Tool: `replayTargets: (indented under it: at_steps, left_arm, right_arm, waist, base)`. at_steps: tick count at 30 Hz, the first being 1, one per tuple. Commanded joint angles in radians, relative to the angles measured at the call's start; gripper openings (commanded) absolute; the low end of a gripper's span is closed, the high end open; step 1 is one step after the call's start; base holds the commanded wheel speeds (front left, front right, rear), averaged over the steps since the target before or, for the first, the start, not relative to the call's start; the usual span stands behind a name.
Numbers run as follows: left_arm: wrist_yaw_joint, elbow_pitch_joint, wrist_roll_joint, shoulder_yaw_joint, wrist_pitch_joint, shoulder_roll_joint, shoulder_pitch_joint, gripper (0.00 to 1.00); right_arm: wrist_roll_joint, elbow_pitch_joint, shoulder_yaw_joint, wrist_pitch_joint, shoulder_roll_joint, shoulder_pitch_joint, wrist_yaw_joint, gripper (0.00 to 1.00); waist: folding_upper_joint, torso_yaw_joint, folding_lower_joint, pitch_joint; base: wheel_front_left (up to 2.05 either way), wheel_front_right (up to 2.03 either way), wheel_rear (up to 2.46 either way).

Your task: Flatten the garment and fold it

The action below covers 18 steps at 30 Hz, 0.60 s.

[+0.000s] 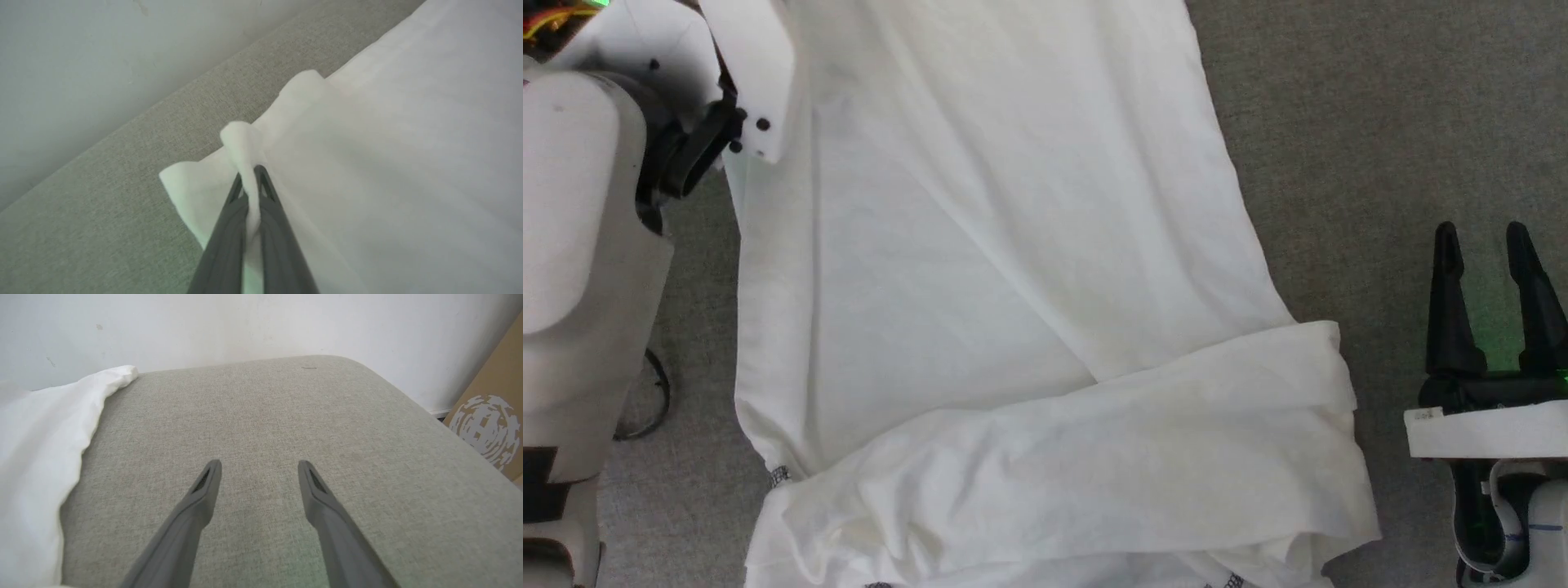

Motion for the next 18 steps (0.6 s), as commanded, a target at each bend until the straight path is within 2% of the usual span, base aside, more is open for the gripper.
replayTargets:
  at_steps: [1, 10, 15, 18]
  left_arm:
    - [-0.007, -0.005, -0.009, -0.003, -0.002, -0.001, 0.017, 0.00]
    - [0.017, -0.011, -0.054, 0.045, -0.127, -0.017, 0.063, 0.00]
    - [0.026, -0.011, -0.079, 0.076, -0.175, -0.007, 0.101, 0.00]
    - [0.029, -0.016, -0.093, 0.086, -0.193, -0.008, 0.113, 0.00]
  right_arm:
    - [-0.010, -0.005, -0.002, 0.005, 0.003, -0.014, -0.001, 1.00]
    - [-0.091, -0.089, 0.004, 0.074, 0.003, -0.059, -0.001, 1.00]
    - [-0.167, -0.220, 0.057, 0.200, -0.012, -0.198, -0.001, 1.00]
    - [-0.131, -0.268, 0.100, 0.309, -0.053, -0.340, -0.001, 1.00]
  waist:
    - [0.0000, 0.008, 0.0000, -0.008]
    - [0.0000, 0.029, 0.0000, -0.072]
    - [0.0000, 0.051, 0.0000, -0.112]
    - [0.0000, 0.070, 0.0000, -0.121]
  base:
    - [0.00, 0.00, 0.00]
    - [0.00, 0.00, 0.00]
    - [0.00, 0.00, 0.00]
    - [0.00, 0.00, 0.00]
